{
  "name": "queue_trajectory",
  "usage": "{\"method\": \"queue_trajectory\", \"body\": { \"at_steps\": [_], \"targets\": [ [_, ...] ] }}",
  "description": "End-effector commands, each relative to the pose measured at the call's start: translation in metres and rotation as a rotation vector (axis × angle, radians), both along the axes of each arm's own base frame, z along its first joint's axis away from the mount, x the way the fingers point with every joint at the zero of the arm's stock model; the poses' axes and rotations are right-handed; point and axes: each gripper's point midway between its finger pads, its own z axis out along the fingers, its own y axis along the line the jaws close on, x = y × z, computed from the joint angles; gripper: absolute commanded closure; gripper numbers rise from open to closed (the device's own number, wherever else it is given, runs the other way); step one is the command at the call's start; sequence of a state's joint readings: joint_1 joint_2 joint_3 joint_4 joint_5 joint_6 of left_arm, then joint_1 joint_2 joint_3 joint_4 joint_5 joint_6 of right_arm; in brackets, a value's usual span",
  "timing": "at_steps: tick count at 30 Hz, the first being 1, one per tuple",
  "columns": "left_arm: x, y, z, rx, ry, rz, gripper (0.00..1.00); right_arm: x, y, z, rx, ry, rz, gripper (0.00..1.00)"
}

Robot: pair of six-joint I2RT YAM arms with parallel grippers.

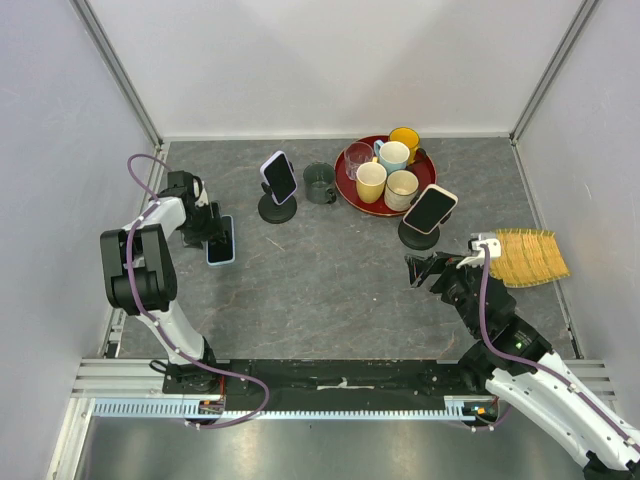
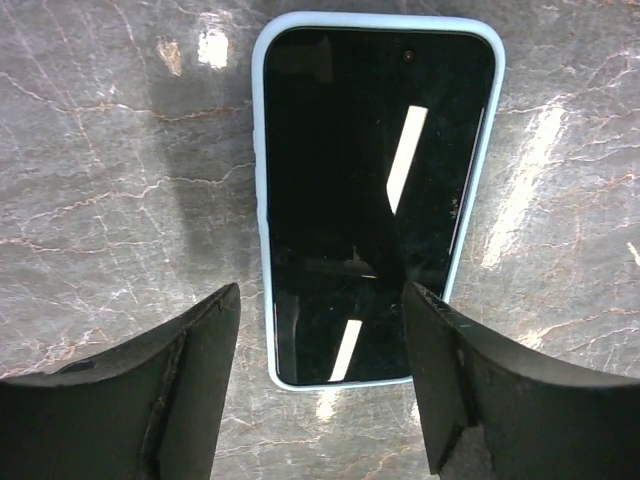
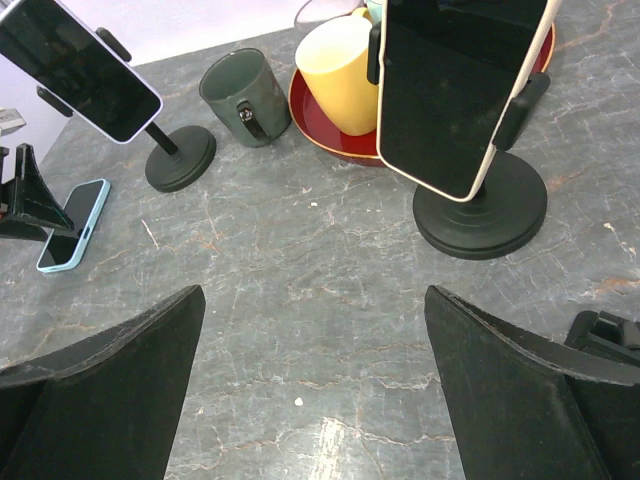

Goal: Remove the phone from the phone stand

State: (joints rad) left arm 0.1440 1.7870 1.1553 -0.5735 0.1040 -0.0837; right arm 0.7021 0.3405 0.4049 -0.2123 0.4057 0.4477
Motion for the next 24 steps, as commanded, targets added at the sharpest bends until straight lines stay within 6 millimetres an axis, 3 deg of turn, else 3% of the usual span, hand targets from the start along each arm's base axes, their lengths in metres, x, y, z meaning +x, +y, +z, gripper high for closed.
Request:
{"method": "queue_trajectory", "body": {
  "at_steps": [1,4,6,7,9,10,11,12,13,14,16,18,19,24],
  "targets": [
    [0.009,0.010,0.018,0.054,-0.055,0.018,0.26,0.002,-0.006,0.023,0.015,-0.018,-0.034,0.02],
    [0.013,0.009,0.041,0.054,-0.105,0.037,0.22,0.004,-0.014,0.024,-0.007,0.025,-0.089,0.02],
    [0.015,0.008,0.070,0.050,-0.189,0.057,0.20,0.008,-0.023,0.016,-0.063,0.078,-0.148,0.02],
    [0.015,0.008,0.083,0.050,-0.231,0.065,0.19,0.009,-0.026,0.026,-0.066,0.075,-0.169,0.02],
    [0.014,0.005,0.120,0.043,-0.355,0.079,0.16,0.012,-0.036,0.019,-0.136,0.124,-0.227,0.02],
    [0.012,0.003,0.131,0.037,-0.390,0.086,0.14,0.014,-0.037,0.030,-0.137,0.119,-0.240,0.02],
    [0.008,0.001,0.136,0.031,-0.418,0.095,0.13,0.017,-0.038,0.027,-0.168,0.141,-0.256,0.02],
    [0.001,-0.003,0.161,0.017,-0.496,0.099,0.10,0.017,-0.040,0.027,-0.197,0.153,-0.262,0.02],
    [0.002,-0.009,0.173,-0.003,-0.556,0.083,0.09,0.019,-0.041,0.037,-0.207,0.142,-0.266,0.02],
    [-0.006,-0.013,0.172,-0.019,-0.572,0.083,0.08,0.022,-0.040,0.036,-0.231,0.155,-0.274,0.02],
    [-0.017,-0.026,0.201,-0.037,-0.699,0.046,0.06,0.026,-0.042,0.048,-0.238,0.145,-0.298,0.02],
    [-0.030,-0.040,0.197,-0.033,-0.728,0.004,0.05,0.034,-0.040,0.057,-0.239,0.146,-0.319,0.02],
    [-0.039,-0.041,0.213,-0.008,-0.793,-0.001,0.05,0.036,-0.042,0.061,-0.242,0.144,-0.341,0.02],
    [-0.068,-0.074,0.225,0.040,-0.908,-0.142,0.03,0.059,-0.048,0.072,-0.292,0.151,-0.453,0.02]
  ]
}}
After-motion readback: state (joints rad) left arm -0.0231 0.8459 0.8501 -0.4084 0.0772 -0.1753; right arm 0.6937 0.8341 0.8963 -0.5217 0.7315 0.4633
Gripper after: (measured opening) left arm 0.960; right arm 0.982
